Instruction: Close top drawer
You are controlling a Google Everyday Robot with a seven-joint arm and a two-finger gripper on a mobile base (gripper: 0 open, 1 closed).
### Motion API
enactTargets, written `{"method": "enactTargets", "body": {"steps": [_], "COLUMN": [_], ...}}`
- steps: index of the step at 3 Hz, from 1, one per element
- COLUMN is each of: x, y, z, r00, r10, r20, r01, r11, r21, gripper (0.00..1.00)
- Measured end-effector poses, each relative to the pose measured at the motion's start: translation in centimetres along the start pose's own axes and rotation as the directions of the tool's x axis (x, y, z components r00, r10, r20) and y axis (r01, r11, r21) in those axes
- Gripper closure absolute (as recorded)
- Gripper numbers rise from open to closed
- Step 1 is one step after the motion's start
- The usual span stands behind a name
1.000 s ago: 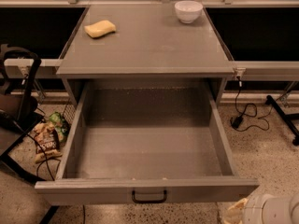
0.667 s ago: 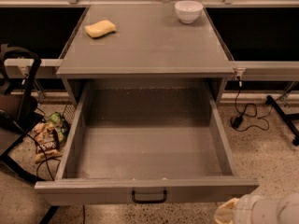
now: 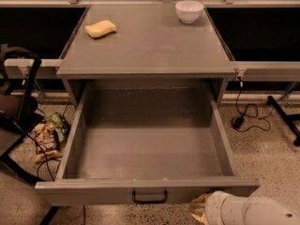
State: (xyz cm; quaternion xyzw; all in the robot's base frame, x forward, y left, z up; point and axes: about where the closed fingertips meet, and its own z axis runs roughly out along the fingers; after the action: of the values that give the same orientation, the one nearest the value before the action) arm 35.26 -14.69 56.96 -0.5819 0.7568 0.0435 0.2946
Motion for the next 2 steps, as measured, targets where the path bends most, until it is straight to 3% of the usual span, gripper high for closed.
{"method": "enactTargets", "body": {"steps": [2], "x": [-2.4], "y": [-2.8], "z": [1.1], "r00": [0.995], "r10": [-0.083], "r20": [0.052], "r01": [0.08], "r11": [0.9952], "r21": [0.056], "gripper": [1.0]}}
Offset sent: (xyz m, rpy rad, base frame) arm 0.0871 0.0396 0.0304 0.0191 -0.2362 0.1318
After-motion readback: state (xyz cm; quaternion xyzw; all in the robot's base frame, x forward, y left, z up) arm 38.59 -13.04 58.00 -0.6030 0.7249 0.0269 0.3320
